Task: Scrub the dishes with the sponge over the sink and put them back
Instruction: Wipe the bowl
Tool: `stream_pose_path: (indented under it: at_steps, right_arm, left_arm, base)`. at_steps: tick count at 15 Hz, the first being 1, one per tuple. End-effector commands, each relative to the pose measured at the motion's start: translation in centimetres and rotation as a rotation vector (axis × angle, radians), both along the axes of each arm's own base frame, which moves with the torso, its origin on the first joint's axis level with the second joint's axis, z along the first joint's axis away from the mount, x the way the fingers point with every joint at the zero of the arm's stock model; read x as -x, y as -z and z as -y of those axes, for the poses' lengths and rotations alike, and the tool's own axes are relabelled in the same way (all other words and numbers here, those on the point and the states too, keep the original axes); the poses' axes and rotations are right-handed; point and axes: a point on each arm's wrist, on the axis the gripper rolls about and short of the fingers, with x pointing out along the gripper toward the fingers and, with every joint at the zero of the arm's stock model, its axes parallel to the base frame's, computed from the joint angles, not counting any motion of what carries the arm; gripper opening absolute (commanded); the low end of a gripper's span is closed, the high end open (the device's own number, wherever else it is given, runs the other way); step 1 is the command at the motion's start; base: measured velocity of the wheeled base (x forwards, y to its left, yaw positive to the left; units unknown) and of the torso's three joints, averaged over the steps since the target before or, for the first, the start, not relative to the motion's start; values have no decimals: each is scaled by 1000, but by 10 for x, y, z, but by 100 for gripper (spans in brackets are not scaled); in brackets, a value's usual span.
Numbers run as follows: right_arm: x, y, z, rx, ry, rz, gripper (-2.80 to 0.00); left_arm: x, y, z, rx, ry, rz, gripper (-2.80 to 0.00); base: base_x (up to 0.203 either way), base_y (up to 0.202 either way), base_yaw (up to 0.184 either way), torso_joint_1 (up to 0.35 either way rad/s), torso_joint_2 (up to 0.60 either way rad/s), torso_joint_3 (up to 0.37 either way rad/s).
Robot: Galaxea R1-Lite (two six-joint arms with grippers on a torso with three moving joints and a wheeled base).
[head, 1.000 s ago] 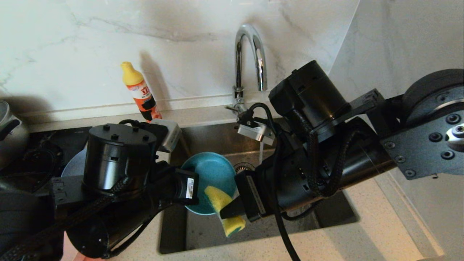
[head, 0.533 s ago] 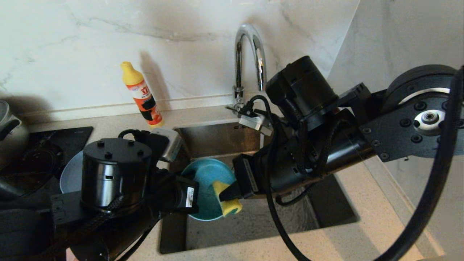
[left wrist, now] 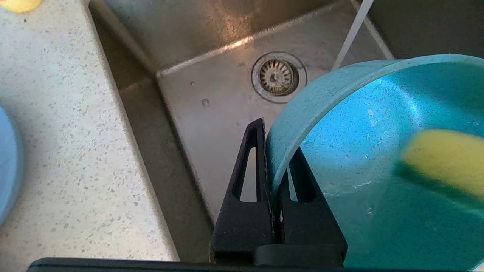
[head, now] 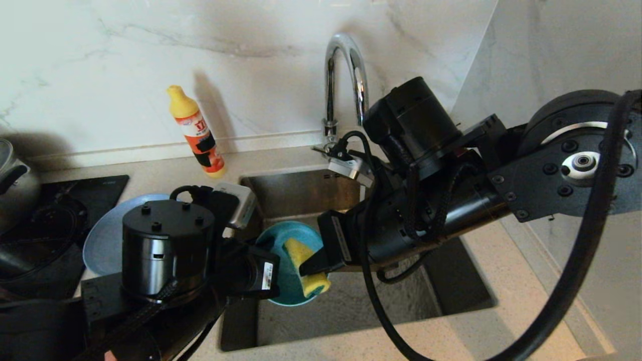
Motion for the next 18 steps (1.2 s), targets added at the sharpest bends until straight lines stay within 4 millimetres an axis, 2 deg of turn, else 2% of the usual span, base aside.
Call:
stream_pose_path:
  at_steps: [1,4,7,9,18]
  right_arm:
    - [-3,5,-5,11,-3,-14,-280]
    - [-8,15,-9,29,2,-33,-280]
    - [-22,27,-10,52,27,-50,-280]
    - [-28,31,-13,54,32,-54,-280]
    - [-29,5,-10,-13,45,4,-280]
  left_arm:
    - [0,0,2,7,1,7,-280]
    - [2,-2,0,14,2,13,-280]
    - [5,-3,-3,25,4,23,-280]
    - [7,2,-4,21,6,18,-280]
    - [8,7,-3,8,21,19,-280]
  base:
    - [0,0,0,0,0,0]
    - [0,0,0,0,0,0]
    - [0,0,0,0,0,0]
    - [0,0,0,0,0,0]
    - [0,0,0,0,0,0]
